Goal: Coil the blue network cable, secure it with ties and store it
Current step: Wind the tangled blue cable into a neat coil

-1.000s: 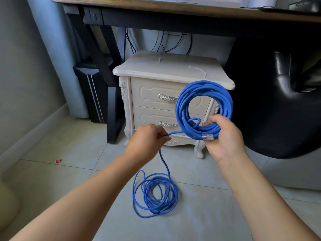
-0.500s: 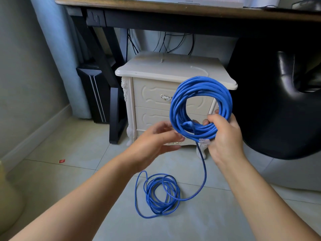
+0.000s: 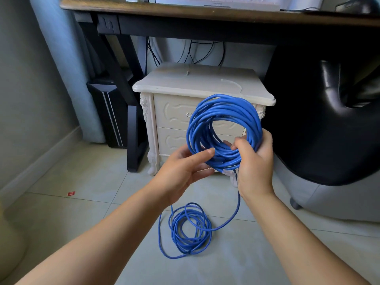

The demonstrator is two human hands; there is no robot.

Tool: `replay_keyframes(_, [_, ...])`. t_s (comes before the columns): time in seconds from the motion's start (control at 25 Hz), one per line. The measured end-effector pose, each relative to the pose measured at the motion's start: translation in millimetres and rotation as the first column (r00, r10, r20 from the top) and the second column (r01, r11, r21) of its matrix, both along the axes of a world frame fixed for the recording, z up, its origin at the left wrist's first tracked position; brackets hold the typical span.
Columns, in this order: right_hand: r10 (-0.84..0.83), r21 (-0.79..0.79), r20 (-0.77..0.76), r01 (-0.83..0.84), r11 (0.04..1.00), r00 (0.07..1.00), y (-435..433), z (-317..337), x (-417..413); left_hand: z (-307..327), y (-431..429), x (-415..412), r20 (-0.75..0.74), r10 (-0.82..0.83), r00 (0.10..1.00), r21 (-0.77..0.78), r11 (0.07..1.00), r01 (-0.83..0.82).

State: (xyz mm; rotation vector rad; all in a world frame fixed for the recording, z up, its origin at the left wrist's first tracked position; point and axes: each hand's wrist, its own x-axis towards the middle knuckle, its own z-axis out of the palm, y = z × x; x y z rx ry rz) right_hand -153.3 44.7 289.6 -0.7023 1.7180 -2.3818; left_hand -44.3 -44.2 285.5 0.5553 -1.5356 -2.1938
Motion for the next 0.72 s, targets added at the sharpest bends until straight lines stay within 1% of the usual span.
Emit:
replay_keyframes(0.12, [-0.062,-0.027,-0.063,0.060,0.998,0.996,2,4,1,1,2,-1,0.004,0.028,1.000,-0.078,0.997,-0.027])
replay_keyframes(0.2, [-0.077,-0.014,-0.050,0.076,0.997,0.996,1,4,1,1,4,-1,0.018,0.057,0.998,-0.147,0.988,-0.053])
replay_keyframes(0.28, [-0.057,-0.021,-0.021,0.056,0.998,0.998,-2,2,6,1,8,-2,0.035,0.141,0.989,-0.197,0.971,-0.132])
replay_keyframes(0.4, [-0.060,0.035,-0.065,0.062,0.997,0.996,-7,-5,12,-2,7,-4,0.056,0.308,0.950,-0.266,0.922,-0.283])
replay_keyframes(0.6, [-0.055,0.043,-0.055,0.058,0.997,0.997,-10,-7,14,-9,5,-6,0.060,0.426,0.903,-0.365,0.851,-0.377])
replay_keyframes(0.64, [-0.055,0.047,-0.050,0.057,0.997,0.997,-10,-8,13,-9,6,-6,0.051,0.440,0.896,-0.367,0.843,-0.393])
replay_keyframes(0.72, [-0.053,0.073,-0.011,0.054,0.996,0.999,-10,-7,11,-10,8,-5,0.039,0.415,0.909,-0.304,0.872,-0.384])
